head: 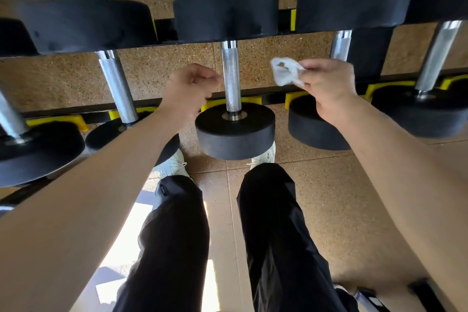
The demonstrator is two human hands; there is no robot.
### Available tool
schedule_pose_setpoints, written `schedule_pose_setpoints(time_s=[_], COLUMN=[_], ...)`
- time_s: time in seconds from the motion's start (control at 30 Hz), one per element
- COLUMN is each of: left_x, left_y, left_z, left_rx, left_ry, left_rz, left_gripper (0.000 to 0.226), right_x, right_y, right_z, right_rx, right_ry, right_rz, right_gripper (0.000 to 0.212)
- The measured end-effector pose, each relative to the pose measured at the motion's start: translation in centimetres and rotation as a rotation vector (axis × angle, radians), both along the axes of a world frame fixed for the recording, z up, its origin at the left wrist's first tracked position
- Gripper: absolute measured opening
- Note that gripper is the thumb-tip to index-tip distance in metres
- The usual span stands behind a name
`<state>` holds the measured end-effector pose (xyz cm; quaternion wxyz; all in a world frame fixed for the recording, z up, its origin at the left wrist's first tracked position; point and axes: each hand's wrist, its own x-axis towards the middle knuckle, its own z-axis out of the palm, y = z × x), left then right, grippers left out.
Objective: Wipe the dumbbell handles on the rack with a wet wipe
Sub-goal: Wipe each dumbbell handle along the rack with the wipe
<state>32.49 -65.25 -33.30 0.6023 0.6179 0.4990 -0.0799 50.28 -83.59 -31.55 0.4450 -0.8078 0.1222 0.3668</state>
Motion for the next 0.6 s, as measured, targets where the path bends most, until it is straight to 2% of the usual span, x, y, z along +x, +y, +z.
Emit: schedule_pose_setpoints(time_s=[0.1, 0.17, 0.27, 0.33, 0.4, 0.5, 0.53, 0.6], left_x=[0.4, 1.1, 2.1, 2.6, 2.6, 2.1, 1.8, 1.2], left_y=[0.6, 0.6, 0.6, 0.8, 1.2, 1.7, 1.9, 2.5], left_z=[-1.4, -2.2, -3.2, -3.7, -4.1, -3.9, -3.8, -3.2], left_rx=[-0.146, -0.227, -0.260, -0.296, -0.350, -0.234, -0.170, -0.006], left_ry=[0.057, 0.061, 0.049, 0.010, -0.011, 0.040, 0.055, 0.099], left_rz=[0.165, 0.207, 0.129, 0.043, -0.040, -0.144, -0.164, -0.245], left_gripper=[0.015, 0.030, 0.080, 0.097, 0.079, 0.021, 0.012, 0.010], right_x=[-0.6, -1.4, -2.4, -2.6, -2.4, -1.9, -1.9, -2.2], right_y=[1.3, 3.0, 5.5, 6.7, 7.0, 6.5, 6.4, 6.7], right_z=[-1.7, -2.7, -3.1, -3.1, -3.1, -3.5, -3.5, -3.5], right_rx=[-0.071, -0.049, 0.152, 0.233, 0.238, 0.199, 0.167, 0.074], right_ry=[-0.028, 0.027, 0.234, 0.324, 0.347, 0.319, 0.281, 0.145], right_rz=[0.014, 0.048, 0.080, 0.102, 0.165, 0.274, 0.311, 0.401], right_gripper=[0.026, 0.026, 0.025, 0.030, 0.036, 0.039, 0.037, 0.028])
